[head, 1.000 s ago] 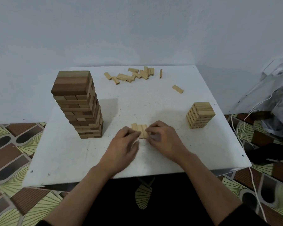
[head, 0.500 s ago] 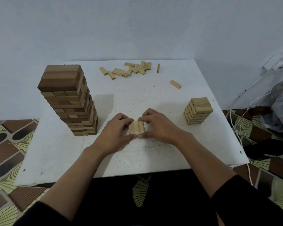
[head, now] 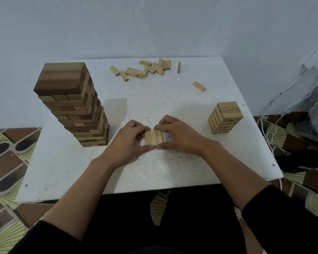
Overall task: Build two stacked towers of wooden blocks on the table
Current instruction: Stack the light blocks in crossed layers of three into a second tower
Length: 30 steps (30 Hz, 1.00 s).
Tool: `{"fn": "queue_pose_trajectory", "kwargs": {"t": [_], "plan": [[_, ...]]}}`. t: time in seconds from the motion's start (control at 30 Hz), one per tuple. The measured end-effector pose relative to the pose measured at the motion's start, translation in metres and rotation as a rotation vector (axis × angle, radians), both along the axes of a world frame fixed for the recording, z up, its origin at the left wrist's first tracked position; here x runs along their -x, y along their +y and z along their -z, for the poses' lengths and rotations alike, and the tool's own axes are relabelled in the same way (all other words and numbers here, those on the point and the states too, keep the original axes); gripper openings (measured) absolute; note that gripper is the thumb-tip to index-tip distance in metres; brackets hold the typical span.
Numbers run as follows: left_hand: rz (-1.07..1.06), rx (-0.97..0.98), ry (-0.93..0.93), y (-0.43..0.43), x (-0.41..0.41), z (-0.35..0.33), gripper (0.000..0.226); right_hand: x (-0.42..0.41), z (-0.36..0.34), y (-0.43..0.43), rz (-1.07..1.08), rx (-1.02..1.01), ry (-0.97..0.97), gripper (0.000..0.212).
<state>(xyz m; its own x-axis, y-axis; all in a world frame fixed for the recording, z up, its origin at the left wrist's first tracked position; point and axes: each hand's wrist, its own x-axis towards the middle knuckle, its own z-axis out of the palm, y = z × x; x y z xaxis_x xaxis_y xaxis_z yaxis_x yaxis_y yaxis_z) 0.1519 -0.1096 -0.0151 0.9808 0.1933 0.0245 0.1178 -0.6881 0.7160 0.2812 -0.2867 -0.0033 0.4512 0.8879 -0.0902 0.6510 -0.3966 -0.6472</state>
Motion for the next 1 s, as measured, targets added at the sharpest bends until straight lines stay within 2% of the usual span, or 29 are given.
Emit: {"fn": "queue_pose_trajectory", "kwargs": {"t": [0.13,0.3,0.4,0.67,1.0], "plan": [[0.041,-0.031,0.031,0.001,-0.004,-0.004,0.047,0.0,-0.004,0.0,-0.031,0.019,-0.017,0.043],[0.076,-0.076,0.031,-0.003,-0.002,-0.008,0.048,-0.002,-0.009,-0.001,-0.082,0.071,-0.083,0.05],[0.091,-0.097,-0.01,-0.007,-0.002,-0.016,0.05,-0.002,-0.018,-0.008,-0.094,0.05,-0.098,0.047],[0.105,-0.137,-0.101,-0.02,-0.012,-0.063,0.05,-0.003,-0.059,-0.037,0.002,-0.071,-0.07,0.052],[0.182,-0.149,-0.184,-0.046,-0.054,-0.112,0.048,-0.031,-0.111,-0.074,0.107,-0.139,-0.124,0.06]]}}
